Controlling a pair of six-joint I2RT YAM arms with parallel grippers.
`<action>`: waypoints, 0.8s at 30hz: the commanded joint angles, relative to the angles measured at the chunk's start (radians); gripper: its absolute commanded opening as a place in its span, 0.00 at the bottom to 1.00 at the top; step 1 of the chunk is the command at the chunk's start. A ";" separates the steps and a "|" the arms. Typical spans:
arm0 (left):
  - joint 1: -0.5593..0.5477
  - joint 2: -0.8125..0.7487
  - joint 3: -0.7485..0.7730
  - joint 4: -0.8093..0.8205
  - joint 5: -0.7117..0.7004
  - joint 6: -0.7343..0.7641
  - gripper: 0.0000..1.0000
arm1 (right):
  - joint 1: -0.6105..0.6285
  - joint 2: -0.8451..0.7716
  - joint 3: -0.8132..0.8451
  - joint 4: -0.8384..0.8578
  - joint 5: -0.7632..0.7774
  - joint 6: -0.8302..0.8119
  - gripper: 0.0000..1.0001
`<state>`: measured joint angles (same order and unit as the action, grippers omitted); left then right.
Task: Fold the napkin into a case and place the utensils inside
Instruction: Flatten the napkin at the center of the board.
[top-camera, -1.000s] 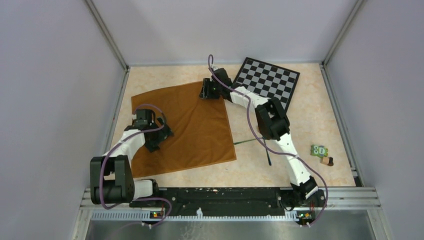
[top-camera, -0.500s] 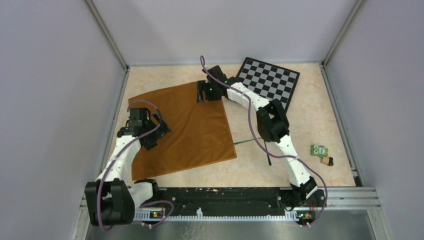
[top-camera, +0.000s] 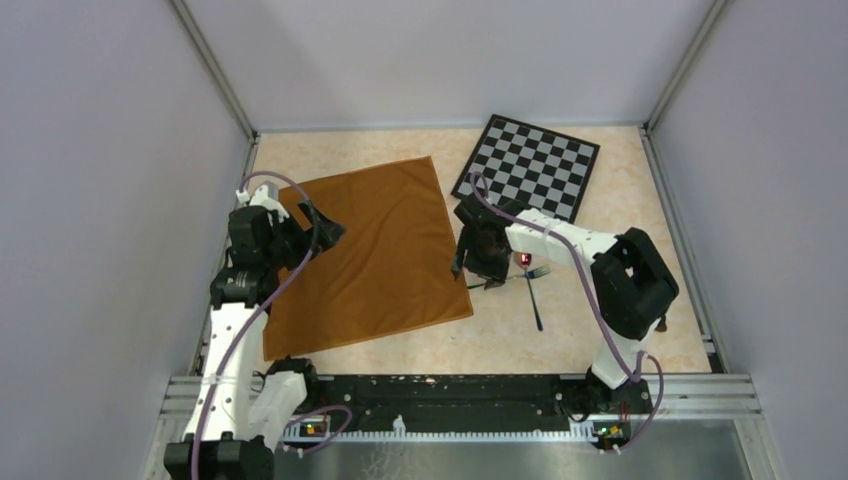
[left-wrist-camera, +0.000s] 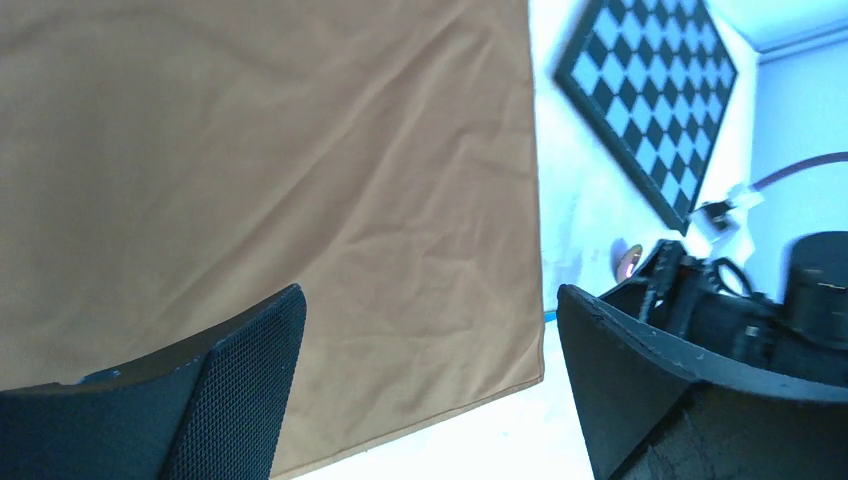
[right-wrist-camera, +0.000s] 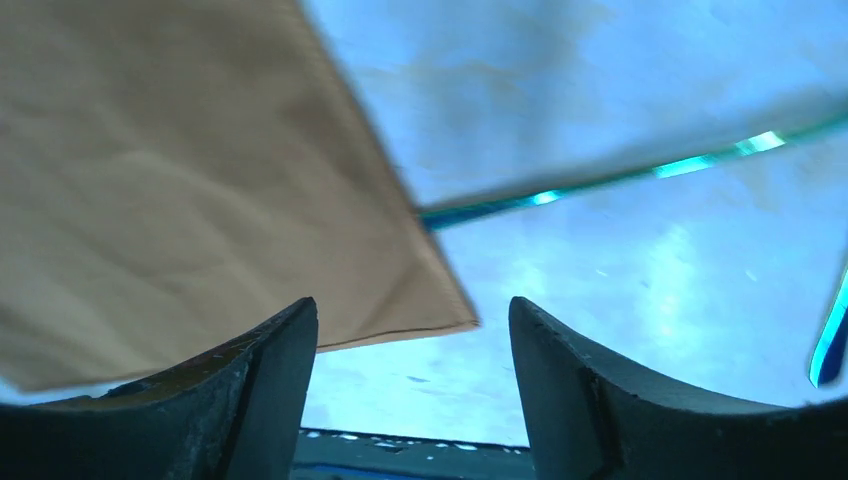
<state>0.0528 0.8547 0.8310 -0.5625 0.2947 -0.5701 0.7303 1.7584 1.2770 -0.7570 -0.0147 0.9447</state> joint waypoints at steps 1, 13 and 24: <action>-0.011 -0.033 0.047 0.073 0.059 0.084 0.99 | 0.037 -0.019 -0.023 -0.158 0.132 0.193 0.68; -0.122 -0.020 0.062 0.046 0.042 0.153 0.99 | 0.157 0.090 0.049 -0.218 0.181 0.363 0.50; -0.174 -0.026 0.069 0.015 -0.058 0.188 0.99 | 0.165 0.133 0.031 -0.194 0.161 0.396 0.48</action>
<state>-0.1101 0.8360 0.8555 -0.5491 0.2806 -0.4129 0.8837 1.8744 1.2850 -0.9489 0.1452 1.3071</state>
